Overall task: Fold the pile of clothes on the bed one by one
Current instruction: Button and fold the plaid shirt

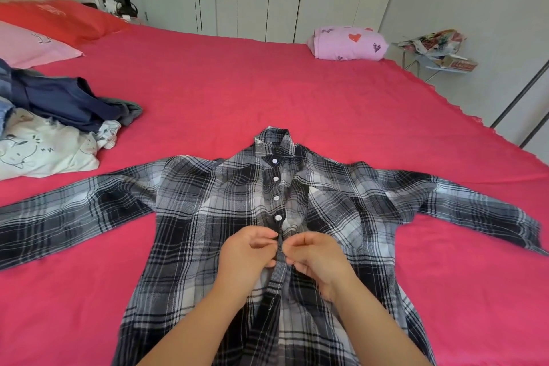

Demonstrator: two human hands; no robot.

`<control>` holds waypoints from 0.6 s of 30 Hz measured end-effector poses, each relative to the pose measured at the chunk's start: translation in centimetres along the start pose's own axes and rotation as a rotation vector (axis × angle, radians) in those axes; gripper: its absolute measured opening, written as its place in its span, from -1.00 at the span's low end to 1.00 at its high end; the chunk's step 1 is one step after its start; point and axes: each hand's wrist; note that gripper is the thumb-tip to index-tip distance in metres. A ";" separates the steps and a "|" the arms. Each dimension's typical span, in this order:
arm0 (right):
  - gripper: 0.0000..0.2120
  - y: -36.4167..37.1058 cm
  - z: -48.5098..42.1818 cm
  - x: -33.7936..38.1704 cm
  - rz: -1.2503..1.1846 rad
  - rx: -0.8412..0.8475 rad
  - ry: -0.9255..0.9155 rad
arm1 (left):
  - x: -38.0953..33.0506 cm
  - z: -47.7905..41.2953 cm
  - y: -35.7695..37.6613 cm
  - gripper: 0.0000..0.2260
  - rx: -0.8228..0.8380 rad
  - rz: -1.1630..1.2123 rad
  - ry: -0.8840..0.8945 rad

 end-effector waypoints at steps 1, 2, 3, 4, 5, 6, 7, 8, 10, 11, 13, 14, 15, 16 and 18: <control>-0.90 0.0 0.0 0.0 0.006 -0.004 -0.010 | -0.1 -0.1 0.0 -0.81 0.007 0.014 -0.019; -0.89 0.0 0.1 0.0 0.022 -0.008 -0.021 | -0.1 -0.3 -0.1 -0.82 0.011 0.019 -0.034; -0.89 0.1 0.1 0.0 0.042 -0.010 -0.031 | -0.2 -0.4 -0.1 -0.82 0.014 0.012 -0.042; -0.87 0.1 0.1 0.0 0.060 -0.013 -0.035 | -0.3 -0.5 -0.1 -0.83 0.017 -0.009 -0.043; -0.85 0.2 0.0 0.0 0.074 -0.015 -0.034 | -0.3 -0.6 -0.1 -0.84 0.016 -0.042 -0.041; -0.84 0.2 -0.1 0.0 0.081 -0.016 -0.029 | -0.3 -0.7 -0.1 -0.84 0.011 -0.086 -0.035; -0.84 0.3 -0.2 -0.1 0.078 -0.017 -0.024 | -0.2 -0.8 -0.1 -0.85 0.003 -0.135 -0.024; -0.88 0.3 -0.2 -0.1 0.066 -0.016 -0.021 | -0.2 -0.9 0.0 -0.84 -0.006 -0.193 -0.005; -0.94 0.4 -0.3 -0.1 0.032 -0.007 -0.029 | 0.0 -1.0 0.1 -0.80 -0.024 -0.340 0.060; -0.91 0.5 -0.4 -0.2 0.024 -0.005 -0.039 | 0.1 -1.0 0.1 -0.80 -0.028 -0.407 0.099; -0.87 0.6 -0.6 -0.3 0.038 -0.027 -0.046 | 0.2 -1.0 0.4 -0.85 -0.032 -0.483 0.157; -0.90 0.6 -0.7 -0.4 0.044 -0.043 -0.046 | 0.3 -0.9 0.5 -0.88 -0.037 -0.504 0.176; -0.93 0.6 -0.8 -0.4 0.040 -0.053 -0.042 | 0.4 -0.9 0.6 -0.88 -0.046 -0.518 0.190; -0.97 0.7 -0.9 -0.5 0.023 -0.054 -0.037 | 0.5 -0.9 0.6 -0.86 -0.056 -0.525 0.201; -0.96 0.6 -1.1 -0.6 -0.016 -0.047 -0.029 | 0.8 -0.8 0.5 -0.80 -0.069 -0.537 0.218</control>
Point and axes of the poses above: each hand's wrist, its own z-axis away from the middle knuckle, its own y-axis out of the palm, x = y × z, and after that the axes turned 11 degrees about x, right-handed
